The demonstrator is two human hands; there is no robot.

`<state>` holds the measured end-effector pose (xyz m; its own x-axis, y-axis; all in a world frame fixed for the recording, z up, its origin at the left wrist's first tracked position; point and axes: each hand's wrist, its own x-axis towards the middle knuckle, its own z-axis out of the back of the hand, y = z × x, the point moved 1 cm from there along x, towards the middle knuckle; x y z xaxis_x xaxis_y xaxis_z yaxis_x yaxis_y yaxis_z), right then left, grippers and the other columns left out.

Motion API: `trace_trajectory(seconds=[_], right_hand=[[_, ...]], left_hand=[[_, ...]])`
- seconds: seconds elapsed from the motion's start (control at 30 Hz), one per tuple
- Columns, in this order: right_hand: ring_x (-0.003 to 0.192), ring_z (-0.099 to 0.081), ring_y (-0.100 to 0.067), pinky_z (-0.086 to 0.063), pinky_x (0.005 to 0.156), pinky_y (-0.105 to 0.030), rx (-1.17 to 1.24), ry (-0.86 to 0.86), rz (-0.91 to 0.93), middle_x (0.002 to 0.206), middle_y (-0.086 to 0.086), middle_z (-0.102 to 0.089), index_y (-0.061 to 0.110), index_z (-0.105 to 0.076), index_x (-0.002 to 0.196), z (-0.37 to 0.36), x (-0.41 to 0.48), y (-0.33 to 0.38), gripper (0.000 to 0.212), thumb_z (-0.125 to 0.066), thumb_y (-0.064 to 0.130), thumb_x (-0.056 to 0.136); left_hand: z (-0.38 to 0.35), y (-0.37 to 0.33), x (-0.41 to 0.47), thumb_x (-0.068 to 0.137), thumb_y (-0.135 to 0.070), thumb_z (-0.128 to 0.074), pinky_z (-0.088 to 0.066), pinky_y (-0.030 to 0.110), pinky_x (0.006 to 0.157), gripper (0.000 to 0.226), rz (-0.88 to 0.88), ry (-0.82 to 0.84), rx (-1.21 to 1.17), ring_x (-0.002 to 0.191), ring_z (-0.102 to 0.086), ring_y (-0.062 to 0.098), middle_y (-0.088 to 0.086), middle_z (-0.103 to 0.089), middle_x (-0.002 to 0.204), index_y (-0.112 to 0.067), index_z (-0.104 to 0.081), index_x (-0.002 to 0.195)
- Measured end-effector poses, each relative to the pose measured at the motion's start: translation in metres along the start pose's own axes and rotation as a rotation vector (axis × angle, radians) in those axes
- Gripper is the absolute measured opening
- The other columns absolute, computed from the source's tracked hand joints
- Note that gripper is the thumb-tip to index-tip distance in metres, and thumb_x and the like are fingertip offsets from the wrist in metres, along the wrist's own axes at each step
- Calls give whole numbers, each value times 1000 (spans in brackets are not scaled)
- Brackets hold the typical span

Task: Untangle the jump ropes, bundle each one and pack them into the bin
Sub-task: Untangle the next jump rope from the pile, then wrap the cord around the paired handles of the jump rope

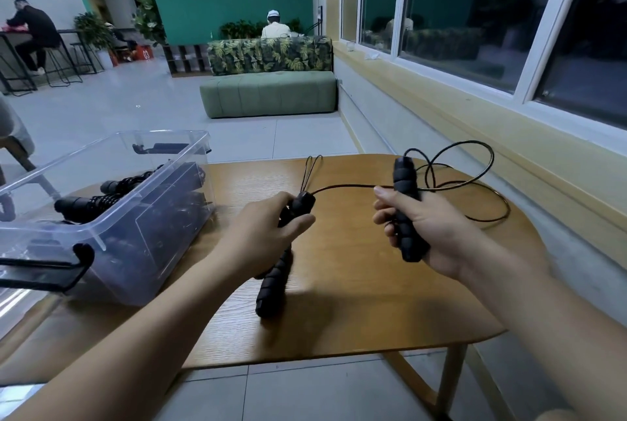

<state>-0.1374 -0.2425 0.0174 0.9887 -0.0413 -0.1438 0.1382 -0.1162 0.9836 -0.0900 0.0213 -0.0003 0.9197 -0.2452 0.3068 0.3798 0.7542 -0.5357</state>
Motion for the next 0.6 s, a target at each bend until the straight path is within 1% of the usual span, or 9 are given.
trace_trajectory(seconds=[0.07,0.13,0.2,0.27,0.37,0.43,0.5,0.53,0.6], right_hand=[[62,-57,-14,-51,57,-26,-48,47,-21,78,-3,-69,2,-68,114,-8,-5,-2,43,-78,40,96],[62,-56,-15,-50,56,-27,-68,86,-56,78,-5,-66,-1,-68,120,-15,-10,-1,54,-76,47,95],[60,-53,-18,-47,54,-29,-60,129,-89,79,-8,-62,-1,-67,123,-22,-15,1,63,-69,56,97],[57,-49,-20,-43,52,-31,-4,159,-94,77,-11,-59,-2,-64,126,-27,-18,3,65,-59,59,103],[56,-48,-22,-42,52,-32,68,147,-60,76,-12,-57,-3,-58,134,-33,-19,-1,58,-46,48,109],[57,-50,-24,-44,55,-33,86,131,-53,77,-12,-59,0,-58,131,-38,-20,-6,50,-46,42,108],[58,-53,-24,-46,57,-35,63,120,-41,79,-12,-61,4,-59,124,-44,-22,-10,41,-49,40,108],[59,-54,-25,-47,57,-36,35,115,-26,80,-12,-61,4,-58,122,-47,-23,-12,38,-49,39,109],[63,-57,-24,-48,57,-37,-41,111,20,82,-11,-62,6,-58,119,-51,-27,-14,33,-50,38,111]], left_hand=[[0,-8,-5,96,-55,-69,-57,36,79,28,33,12,-145,84,-70,11,-9,-74,87,-38,-65,117],[1,-18,-9,99,-49,-69,-58,32,70,23,92,46,-405,76,-73,13,-3,-77,84,-37,-66,118],[0,-27,-12,102,-43,-67,-54,25,61,19,155,74,-596,68,-69,14,5,-78,84,-32,-67,117],[-4,-33,-14,103,-46,-63,-53,31,64,21,204,97,-696,67,-69,19,9,-78,85,-29,-67,114],[-15,-36,-16,105,-46,-57,-51,39,68,26,285,116,-833,69,-68,27,15,-77,87,-22,-65,109],[-23,-38,-17,105,-45,-56,-53,41,70,24,306,88,-873,71,-69,27,14,-77,89,-22,-63,107],[-29,-39,-17,106,-47,-58,-57,44,72,21,277,61,-877,79,-71,26,11,-77,95,-27,-63,109],[-30,-38,-17,106,-48,-58,-59,43,69,20,255,54,-877,82,-71,23,11,-75,100,-30,-63,111],[-30,-38,-17,107,-44,-59,-58,35,63,17,220,50,-886,81,-69,15,10,-70,106,-30,-61,116]])
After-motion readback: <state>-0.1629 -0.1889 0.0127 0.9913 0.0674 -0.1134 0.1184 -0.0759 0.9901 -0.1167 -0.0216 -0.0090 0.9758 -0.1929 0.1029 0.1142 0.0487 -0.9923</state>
